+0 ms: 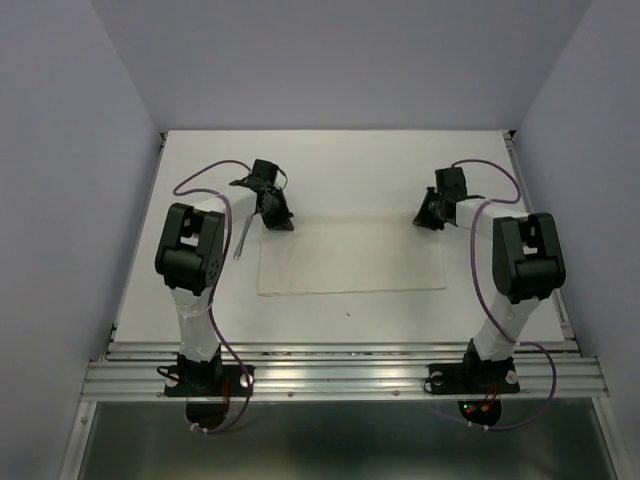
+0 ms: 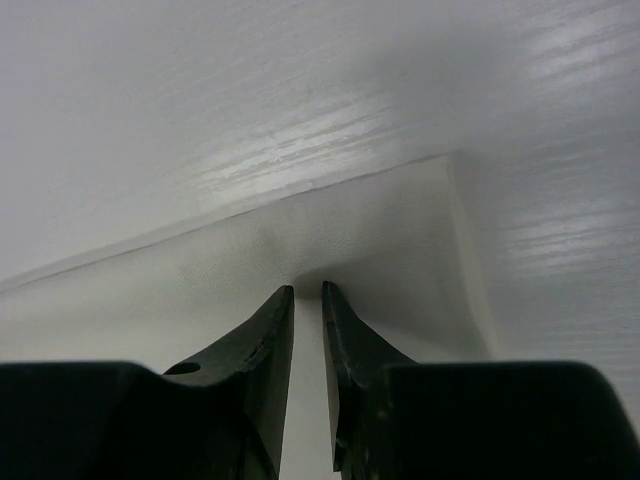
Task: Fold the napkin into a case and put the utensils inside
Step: Smooth out the rectangle-folded napkin at the center of the board, then pick up the rectangle-folded napkin from the center of the board.
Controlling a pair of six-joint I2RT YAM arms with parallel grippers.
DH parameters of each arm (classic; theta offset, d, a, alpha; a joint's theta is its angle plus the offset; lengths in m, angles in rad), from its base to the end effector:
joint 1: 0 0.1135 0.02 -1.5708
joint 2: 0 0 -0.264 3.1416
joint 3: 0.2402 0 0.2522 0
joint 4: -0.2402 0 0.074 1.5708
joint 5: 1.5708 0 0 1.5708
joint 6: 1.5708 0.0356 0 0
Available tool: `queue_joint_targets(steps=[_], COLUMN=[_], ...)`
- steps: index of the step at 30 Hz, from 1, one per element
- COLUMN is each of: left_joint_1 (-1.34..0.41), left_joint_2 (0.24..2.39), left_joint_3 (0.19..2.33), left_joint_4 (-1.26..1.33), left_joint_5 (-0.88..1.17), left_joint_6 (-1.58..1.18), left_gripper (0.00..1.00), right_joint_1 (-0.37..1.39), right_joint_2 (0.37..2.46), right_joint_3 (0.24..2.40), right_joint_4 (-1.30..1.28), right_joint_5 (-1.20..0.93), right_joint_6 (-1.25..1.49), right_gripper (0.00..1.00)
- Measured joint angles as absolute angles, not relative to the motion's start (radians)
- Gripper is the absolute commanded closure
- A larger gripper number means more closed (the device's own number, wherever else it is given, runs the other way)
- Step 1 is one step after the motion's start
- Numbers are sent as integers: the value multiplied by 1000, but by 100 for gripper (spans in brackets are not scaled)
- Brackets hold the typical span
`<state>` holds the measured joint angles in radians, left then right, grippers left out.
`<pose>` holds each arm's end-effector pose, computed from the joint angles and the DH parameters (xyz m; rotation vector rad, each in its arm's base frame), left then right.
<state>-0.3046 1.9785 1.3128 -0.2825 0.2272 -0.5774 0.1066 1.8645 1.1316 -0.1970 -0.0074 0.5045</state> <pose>0.3961 -0.1329 0.1635 -0.2593 2.5921 -0.6261 0.3820 0.0411 0.1591 0.4951 2.4710 0.2605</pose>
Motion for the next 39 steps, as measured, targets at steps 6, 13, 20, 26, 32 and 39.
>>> queue_joint_targets(steps=[6, 13, 20, 26, 32, 39], left_joint_1=[-286, -364, -522, -568, -569, -570], left_joint_2=[1988, 1989, 2092, 2228, 2294, 2336], left_joint_3=[1349, 1474, 1709, 1797, 1854, 1900], left_joint_4=[-312, -402, -384, -396, -418, -416], left_joint_5=[184, 148, 205, 239, 241, 239], left_joint_6=[-543, -514, -516, -525, -535, -543], left_gripper=[100, 100, 100, 100, 100, 100], right_joint_1=[107, 107, 104, 104, 104, 104], right_joint_2=[1787, 1647, 1568, 1534, 1492, 1463], right_joint_3=[1049, 1032, 1027, 969, 945, 934], right_joint_4=[-212, -279, -289, -315, -339, -350], right_joint_5=[-25, 2, 34, 35, 35, 47], right_joint_6=[516, 512, 509, 509, 509, 504], right_gripper=[73, 72, 72, 72, 72, 62])
